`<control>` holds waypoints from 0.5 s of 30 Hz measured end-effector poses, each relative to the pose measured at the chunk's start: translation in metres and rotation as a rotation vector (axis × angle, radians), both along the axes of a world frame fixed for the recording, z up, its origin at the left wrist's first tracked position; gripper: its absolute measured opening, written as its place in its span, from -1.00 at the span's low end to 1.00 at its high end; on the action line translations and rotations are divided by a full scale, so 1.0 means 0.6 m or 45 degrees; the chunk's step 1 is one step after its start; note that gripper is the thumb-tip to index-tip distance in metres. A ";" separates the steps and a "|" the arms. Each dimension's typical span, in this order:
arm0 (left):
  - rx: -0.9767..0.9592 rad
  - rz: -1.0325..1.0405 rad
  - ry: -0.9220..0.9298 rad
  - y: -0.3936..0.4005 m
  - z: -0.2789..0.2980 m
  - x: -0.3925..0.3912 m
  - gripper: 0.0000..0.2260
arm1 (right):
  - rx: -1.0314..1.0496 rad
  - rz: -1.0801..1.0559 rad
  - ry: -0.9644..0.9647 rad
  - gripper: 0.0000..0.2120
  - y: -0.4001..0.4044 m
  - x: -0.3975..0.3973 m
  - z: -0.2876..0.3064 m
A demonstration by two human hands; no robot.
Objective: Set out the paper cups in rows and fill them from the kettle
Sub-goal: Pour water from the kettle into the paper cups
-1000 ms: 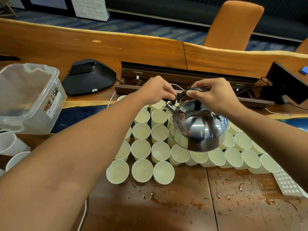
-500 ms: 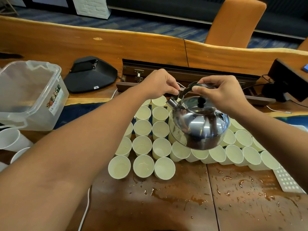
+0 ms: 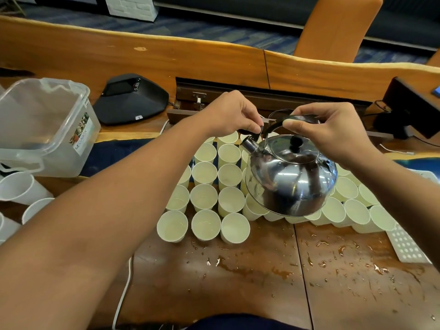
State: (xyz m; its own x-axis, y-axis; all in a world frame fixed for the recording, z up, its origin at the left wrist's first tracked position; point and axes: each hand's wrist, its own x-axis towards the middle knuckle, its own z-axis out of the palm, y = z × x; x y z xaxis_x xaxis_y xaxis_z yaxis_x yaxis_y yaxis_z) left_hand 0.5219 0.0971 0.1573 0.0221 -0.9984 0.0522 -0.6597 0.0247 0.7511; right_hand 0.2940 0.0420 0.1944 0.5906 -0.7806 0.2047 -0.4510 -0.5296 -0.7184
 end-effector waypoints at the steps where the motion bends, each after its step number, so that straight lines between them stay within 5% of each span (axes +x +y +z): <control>1: 0.011 -0.006 0.002 0.003 -0.002 -0.002 -0.88 | 0.007 -0.002 0.006 -0.81 0.002 -0.002 -0.001; 15: 0.108 0.009 0.050 0.030 -0.036 -0.015 -0.88 | -0.011 0.038 0.168 -0.76 0.020 -0.007 -0.023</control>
State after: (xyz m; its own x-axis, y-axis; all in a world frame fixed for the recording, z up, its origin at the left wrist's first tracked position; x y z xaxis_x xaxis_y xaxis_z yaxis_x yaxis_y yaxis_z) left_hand 0.5130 0.1153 0.1359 0.0295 -0.9990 -0.0333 -0.6298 -0.0444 0.7755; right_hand 0.2900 0.0538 0.1806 0.6356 -0.7609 0.1306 -0.5250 -0.5501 -0.6494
